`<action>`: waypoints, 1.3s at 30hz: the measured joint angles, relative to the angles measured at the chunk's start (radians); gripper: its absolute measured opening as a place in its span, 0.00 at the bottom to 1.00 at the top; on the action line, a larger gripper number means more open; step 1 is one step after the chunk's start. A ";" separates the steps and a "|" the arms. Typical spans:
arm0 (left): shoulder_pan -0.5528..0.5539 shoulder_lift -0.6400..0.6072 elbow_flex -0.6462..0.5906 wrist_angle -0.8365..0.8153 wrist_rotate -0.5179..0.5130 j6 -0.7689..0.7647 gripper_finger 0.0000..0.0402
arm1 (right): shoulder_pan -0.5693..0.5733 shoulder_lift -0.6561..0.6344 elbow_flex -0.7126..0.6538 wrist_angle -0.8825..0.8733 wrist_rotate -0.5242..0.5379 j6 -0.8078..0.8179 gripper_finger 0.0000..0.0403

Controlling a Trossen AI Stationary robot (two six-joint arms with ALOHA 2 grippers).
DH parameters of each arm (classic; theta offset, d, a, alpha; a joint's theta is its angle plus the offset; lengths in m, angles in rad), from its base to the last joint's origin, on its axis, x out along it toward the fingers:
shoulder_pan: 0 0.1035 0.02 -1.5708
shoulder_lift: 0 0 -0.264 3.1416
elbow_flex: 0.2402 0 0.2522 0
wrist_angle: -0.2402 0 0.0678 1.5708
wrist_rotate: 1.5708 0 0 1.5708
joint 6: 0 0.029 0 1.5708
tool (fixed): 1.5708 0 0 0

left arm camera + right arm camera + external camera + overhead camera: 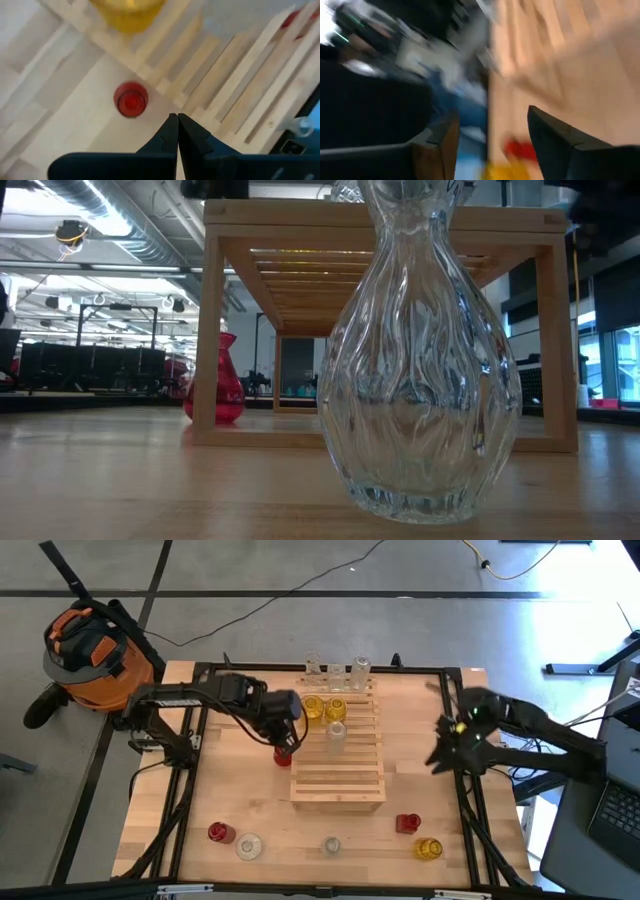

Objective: Sort vases onto shelf
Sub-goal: Put the red vase on the shelf

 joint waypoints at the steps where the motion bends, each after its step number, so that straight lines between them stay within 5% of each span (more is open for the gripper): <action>1: -0.007 0.000 -0.021 0.000 0.000 -0.012 0.00 | 0.037 -0.007 0.000 -0.054 0.042 -0.018 0.45; 7: -0.056 -0.010 -0.186 -0.016 0.006 -0.062 0.00 | 0.282 -0.018 0.000 -0.060 0.173 -0.002 0.42; 12: -0.104 -0.026 -0.365 -0.036 0.053 -0.140 0.00 | 0.509 0.021 0.000 -0.046 0.436 -0.013 0.42; 21: -0.226 -0.205 -0.641 0.114 0.064 -0.384 0.00 | 0.860 0.272 0.000 0.051 0.758 0.019 0.42; 31: -0.265 -0.426 -0.814 0.210 0.056 -0.515 0.00 | 0.993 0.536 0.000 0.306 0.830 0.074 0.42; 39: -0.265 -0.499 -0.859 0.209 0.056 -0.501 0.00 | 0.996 0.674 0.001 0.315 0.890 0.161 0.42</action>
